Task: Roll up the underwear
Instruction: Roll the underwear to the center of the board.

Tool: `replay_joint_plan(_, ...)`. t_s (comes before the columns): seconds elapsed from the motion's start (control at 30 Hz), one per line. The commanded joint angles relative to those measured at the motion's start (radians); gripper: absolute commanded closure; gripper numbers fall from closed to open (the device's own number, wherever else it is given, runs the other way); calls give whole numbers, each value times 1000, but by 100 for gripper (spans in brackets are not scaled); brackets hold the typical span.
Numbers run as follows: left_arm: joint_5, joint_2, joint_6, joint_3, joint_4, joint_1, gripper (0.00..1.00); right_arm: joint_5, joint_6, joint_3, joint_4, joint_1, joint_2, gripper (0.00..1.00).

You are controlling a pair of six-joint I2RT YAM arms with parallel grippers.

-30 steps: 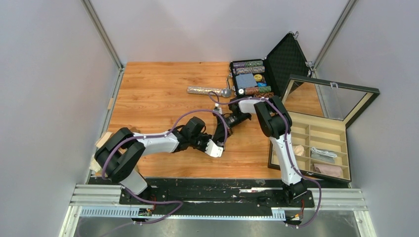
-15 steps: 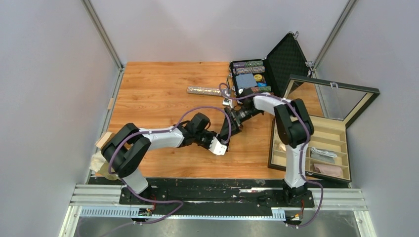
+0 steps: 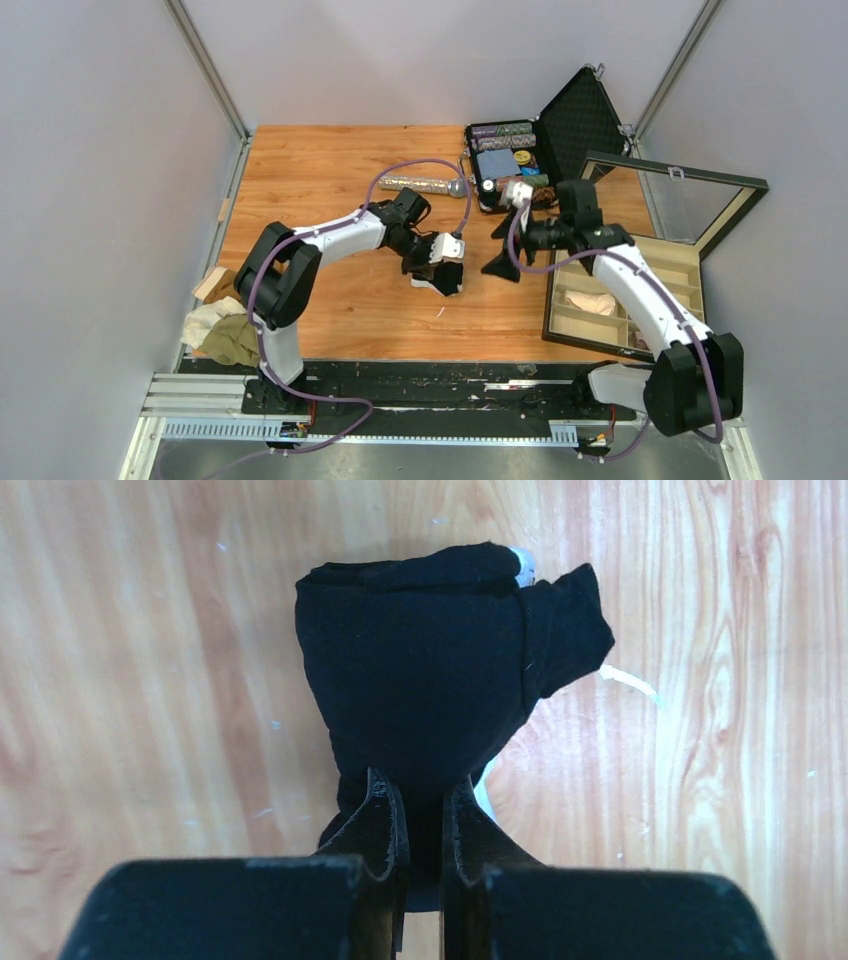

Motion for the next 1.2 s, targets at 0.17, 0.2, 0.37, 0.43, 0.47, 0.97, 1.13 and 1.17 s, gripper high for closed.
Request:
replay_joint_plan(0.17,25,87,-248,79,-51,-5,100,158,-346,-178,248,246,31,25)
replay_joint_plan(0.2,27,94,-265,82,-49,-5,100,180,-363,-189,287,273,40,26)
replay_joint_plan(0.37,32,101,-328,73,-42,-5,100,219,-451,-163,355,366,126,24)
replay_joint_plan(0.43,33,93,-351,57,-25,-6,100,222,-452,-136,352,385,166,23)
replay_joint_plan(0.47,33,89,-367,50,-20,-5,100,232,-456,-127,352,394,183,23)
replay_joint_plan(0.97,171,97,-485,14,3,30,100,267,-528,-216,297,420,81,33)
replay_joint_plan(1.13,184,103,-482,17,0,40,100,157,-506,-265,319,419,29,29)
replay_joint_plan(1.17,186,104,-483,19,0,41,100,173,-489,-258,337,429,49,30)
